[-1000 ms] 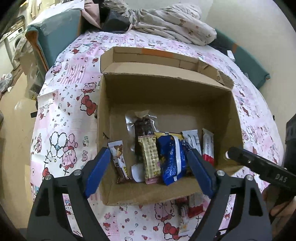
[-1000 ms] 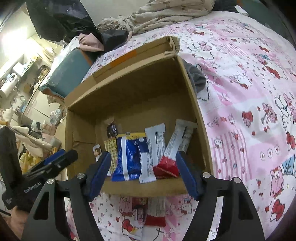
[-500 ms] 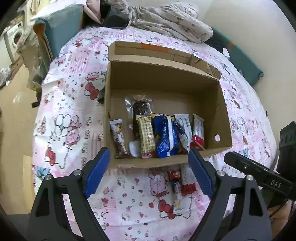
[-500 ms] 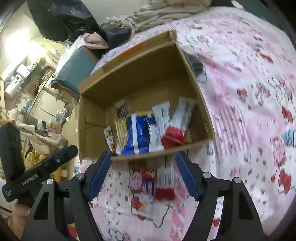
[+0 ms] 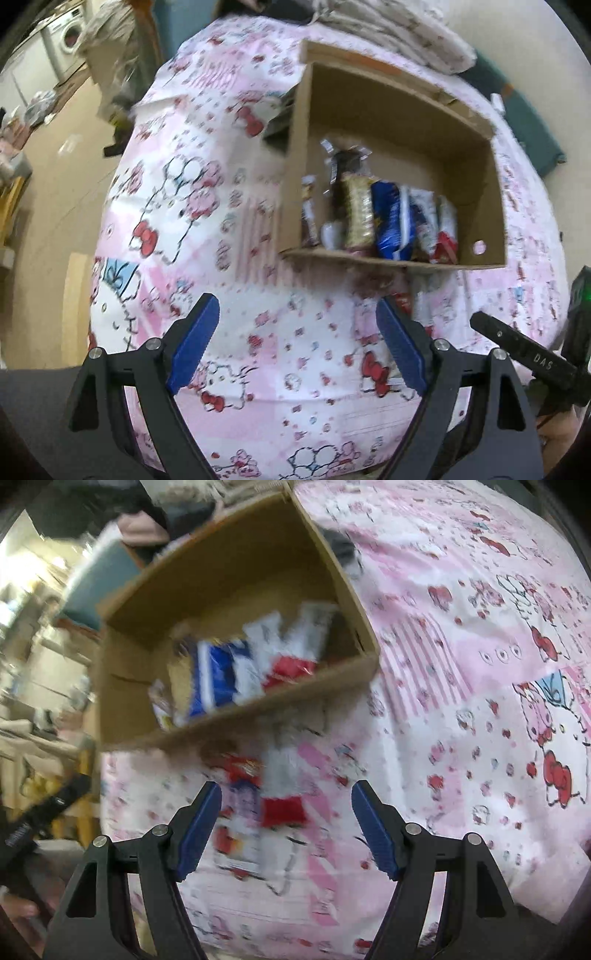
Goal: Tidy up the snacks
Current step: 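Move the right tool to the snacks and grasp another white red-ended bar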
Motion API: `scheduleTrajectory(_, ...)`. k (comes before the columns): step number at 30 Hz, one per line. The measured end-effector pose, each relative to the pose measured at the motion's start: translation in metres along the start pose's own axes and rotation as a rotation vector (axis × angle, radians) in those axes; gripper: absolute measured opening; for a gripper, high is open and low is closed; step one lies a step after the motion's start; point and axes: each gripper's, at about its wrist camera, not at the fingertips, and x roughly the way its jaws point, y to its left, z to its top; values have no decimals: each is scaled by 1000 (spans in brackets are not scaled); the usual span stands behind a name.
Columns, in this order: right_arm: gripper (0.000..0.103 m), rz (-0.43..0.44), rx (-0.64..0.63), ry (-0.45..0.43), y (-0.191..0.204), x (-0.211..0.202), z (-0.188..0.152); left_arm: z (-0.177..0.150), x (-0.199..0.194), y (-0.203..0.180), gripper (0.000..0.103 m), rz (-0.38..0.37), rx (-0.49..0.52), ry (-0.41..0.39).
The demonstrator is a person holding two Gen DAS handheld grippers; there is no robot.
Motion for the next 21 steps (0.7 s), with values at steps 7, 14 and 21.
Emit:
scheduleTrajectory(7, 66, -44, -75, 96, 17, 40, 5, -1, 9, -3, 85, 0, -7, 14)
scheduleTrajectory(14, 51, -111, -131, 136, 34, 79, 18, -8, 21, -13, 85, 7, 33, 42)
scheduleTrajectory(21, 32, -140, -127, 133, 30, 81, 17, -14, 31, -21, 84, 3, 58, 64)
